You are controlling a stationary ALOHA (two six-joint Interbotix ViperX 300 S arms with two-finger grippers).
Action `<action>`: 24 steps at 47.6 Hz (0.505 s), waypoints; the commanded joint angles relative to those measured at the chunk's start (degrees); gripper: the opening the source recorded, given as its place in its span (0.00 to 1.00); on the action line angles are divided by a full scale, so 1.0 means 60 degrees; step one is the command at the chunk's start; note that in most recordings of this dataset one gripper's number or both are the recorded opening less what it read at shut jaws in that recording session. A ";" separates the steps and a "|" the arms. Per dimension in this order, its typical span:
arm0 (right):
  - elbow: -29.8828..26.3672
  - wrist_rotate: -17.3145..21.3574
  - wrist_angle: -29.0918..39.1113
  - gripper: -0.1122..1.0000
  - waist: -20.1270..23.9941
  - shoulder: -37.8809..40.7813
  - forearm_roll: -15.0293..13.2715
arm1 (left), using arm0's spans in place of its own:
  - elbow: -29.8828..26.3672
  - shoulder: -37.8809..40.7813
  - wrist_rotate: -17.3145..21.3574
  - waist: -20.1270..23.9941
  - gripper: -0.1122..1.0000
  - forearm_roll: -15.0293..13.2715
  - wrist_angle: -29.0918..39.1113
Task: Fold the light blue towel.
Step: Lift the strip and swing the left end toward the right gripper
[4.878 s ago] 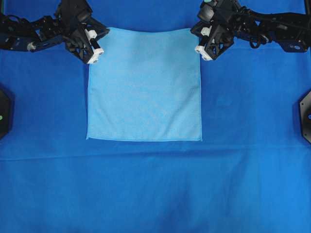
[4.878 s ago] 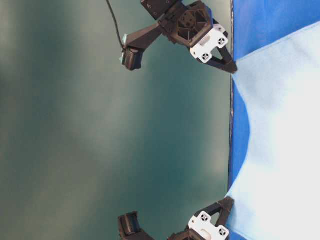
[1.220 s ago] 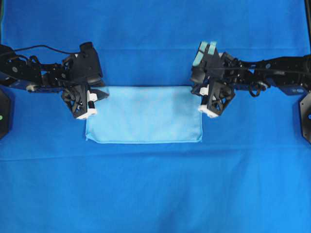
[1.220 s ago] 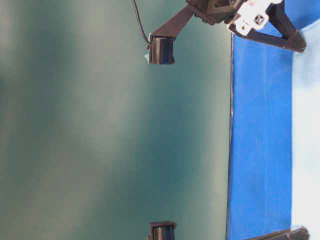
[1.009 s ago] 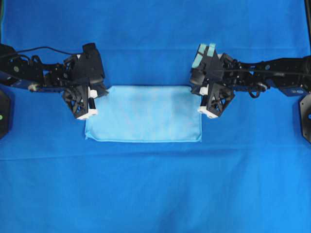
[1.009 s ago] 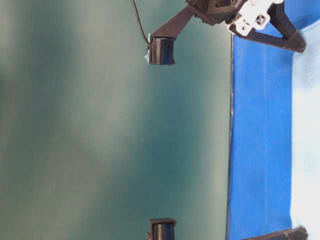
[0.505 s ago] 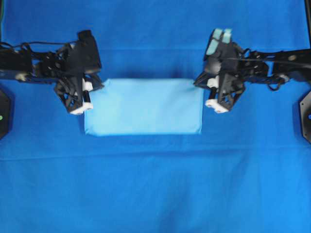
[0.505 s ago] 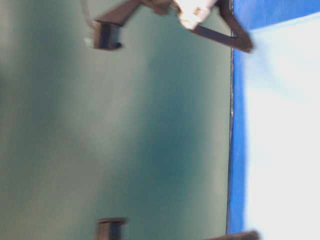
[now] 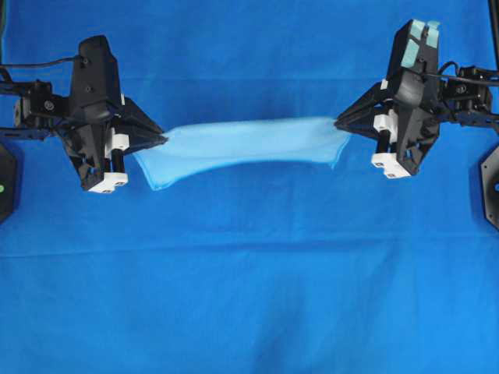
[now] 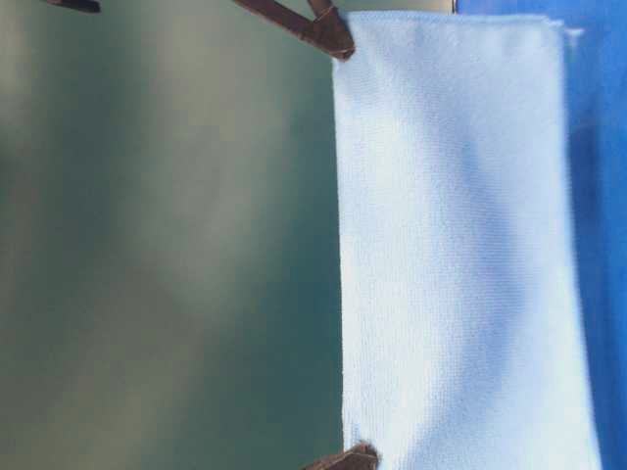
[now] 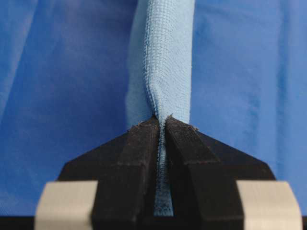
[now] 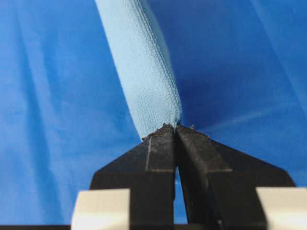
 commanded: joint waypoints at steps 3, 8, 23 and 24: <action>-0.0176 -0.0029 -0.0088 0.12 -0.0029 0.0088 0.0000 | -0.0103 -0.0132 -0.0044 -0.0161 0.11 0.0015 -0.0293; -0.0234 -0.0044 -0.0161 0.12 -0.0146 0.0190 0.0000 | -0.0117 -0.0103 -0.0103 -0.0308 0.11 0.0015 -0.0469; -0.0806 -0.0073 -0.0469 0.12 -0.1421 0.0923 -0.0586 | -0.0630 0.0630 -0.0308 -0.1479 0.11 0.0015 -0.2388; -0.0879 -0.0073 -0.0483 0.12 -0.1509 0.0996 -0.0645 | -0.0732 0.0762 -0.0308 -0.1626 0.11 0.0015 -0.2622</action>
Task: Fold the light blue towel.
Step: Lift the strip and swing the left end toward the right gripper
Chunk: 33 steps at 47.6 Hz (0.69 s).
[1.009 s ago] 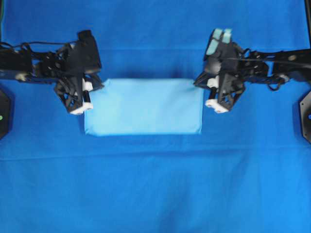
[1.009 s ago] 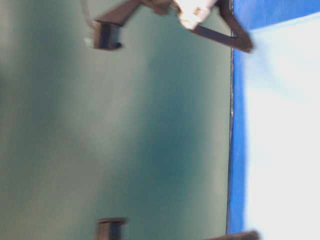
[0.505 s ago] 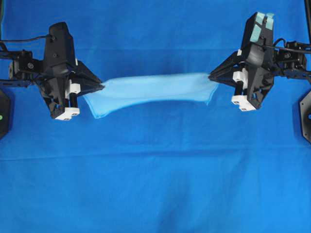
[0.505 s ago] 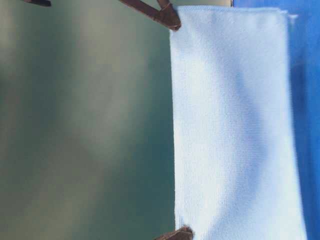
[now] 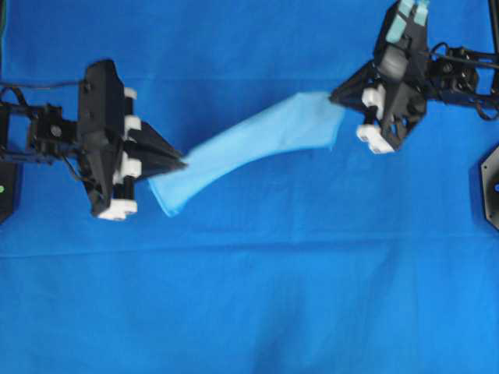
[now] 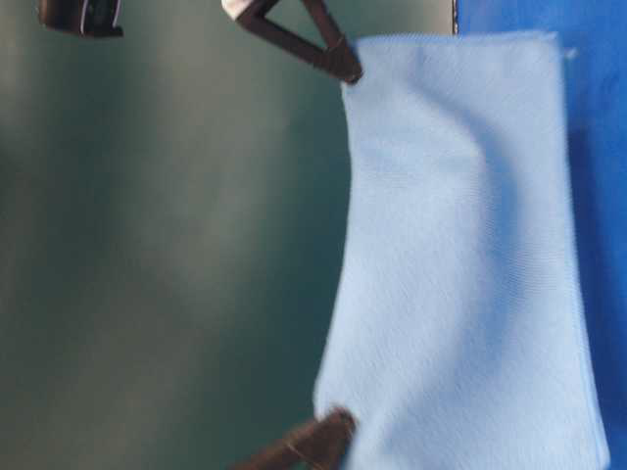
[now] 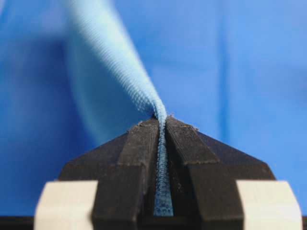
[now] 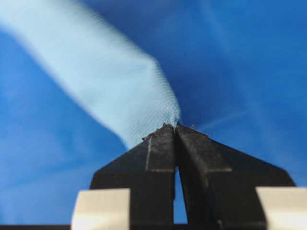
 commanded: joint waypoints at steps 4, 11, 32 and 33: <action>-0.0747 0.0000 -0.0132 0.12 -0.0732 0.0513 -0.0366 | -0.0747 0.0527 0.0029 -0.0674 0.11 0.0015 -0.1084; -0.1406 -0.0044 -0.0190 0.12 -0.1245 0.1157 -0.0659 | -0.1377 0.1348 0.0029 -0.0908 0.11 0.0015 -0.1641; -0.3105 -0.0103 -0.0176 0.12 -0.1641 0.2520 -0.1274 | -0.3237 0.3662 0.0762 -0.0967 0.11 0.0015 -0.2739; -0.3120 -0.0103 -0.0190 0.12 -0.1641 0.2534 -0.1289 | -0.3267 0.3677 0.0776 -0.0952 0.11 0.0015 -0.2739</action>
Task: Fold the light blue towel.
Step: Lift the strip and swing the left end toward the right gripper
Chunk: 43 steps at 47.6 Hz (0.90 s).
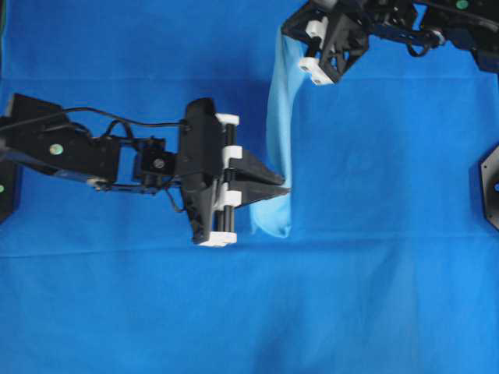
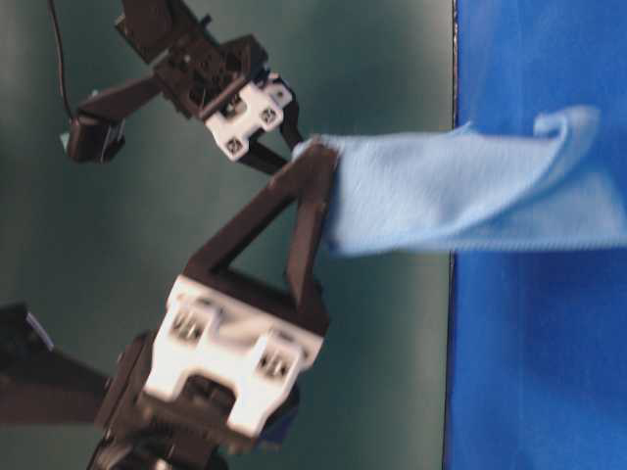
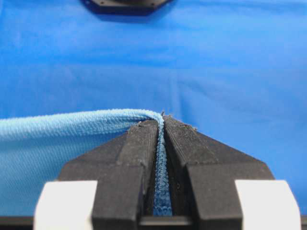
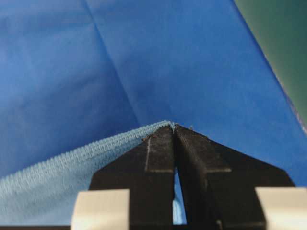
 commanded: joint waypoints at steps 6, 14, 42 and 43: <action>-0.0337 0.0000 -0.0088 0.12 -0.0410 -0.0059 -0.0117 | -0.0469 -0.0015 0.0117 -0.0176 0.11 0.0044 -0.0088; -0.0234 0.0000 -0.0044 0.12 -0.0498 -0.0161 -0.0117 | -0.0732 0.0176 0.0117 -0.0176 0.11 0.0044 -0.0190; 0.2534 -0.0029 0.0410 0.12 -0.1230 -0.2974 -0.0176 | -0.4658 0.3369 0.0190 -0.0190 0.11 0.0044 -0.0278; 0.2563 -0.0029 0.0469 0.12 -0.1230 -0.3003 -0.0190 | -0.4717 0.3442 0.0190 -0.0190 0.11 0.0044 -0.0278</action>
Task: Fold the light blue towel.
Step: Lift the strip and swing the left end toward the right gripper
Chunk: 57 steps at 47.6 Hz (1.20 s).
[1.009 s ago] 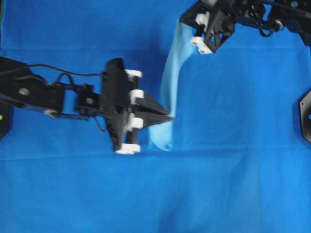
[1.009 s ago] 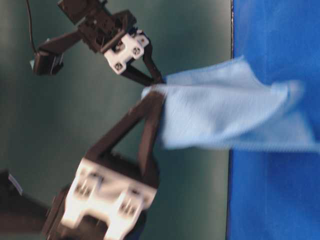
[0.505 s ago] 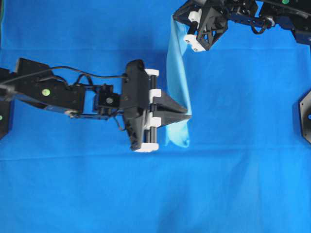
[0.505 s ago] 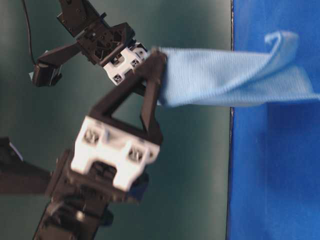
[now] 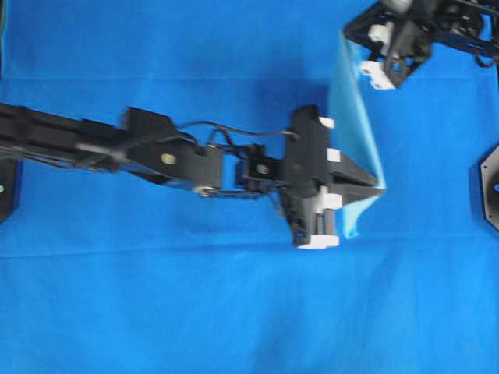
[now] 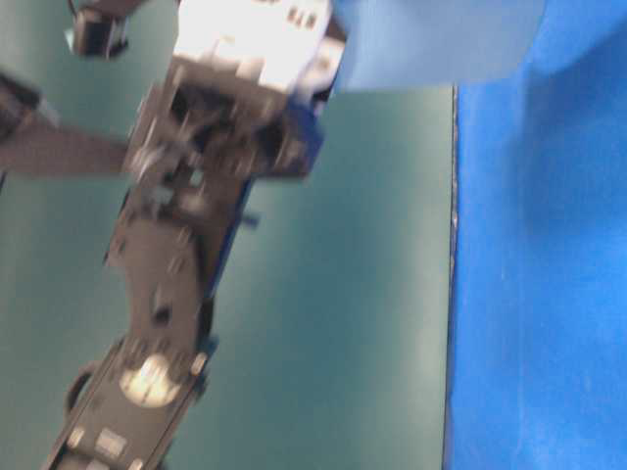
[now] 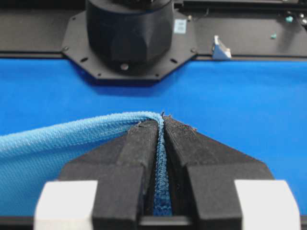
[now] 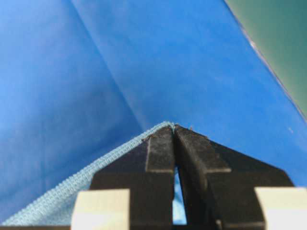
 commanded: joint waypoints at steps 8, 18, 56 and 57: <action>-0.0088 -0.0029 0.0381 0.12 -0.0337 0.0088 -0.0322 | -0.0615 0.0454 0.0015 -0.0278 0.11 0.0044 -0.0293; -0.0923 -0.0015 0.0029 0.12 -0.0337 0.1758 -0.0396 | 0.0308 0.0366 -0.0205 -0.0234 0.11 0.0015 -0.0879; -0.3179 -0.0059 -0.0659 0.12 0.0732 0.4731 -0.0410 | 0.4614 -0.1143 -0.2402 -0.0322 0.11 -0.0088 -0.2051; -0.3179 -0.0059 -0.0659 0.12 0.0732 0.4731 -0.0410 | 0.4614 -0.1143 -0.2402 -0.0322 0.11 -0.0088 -0.2051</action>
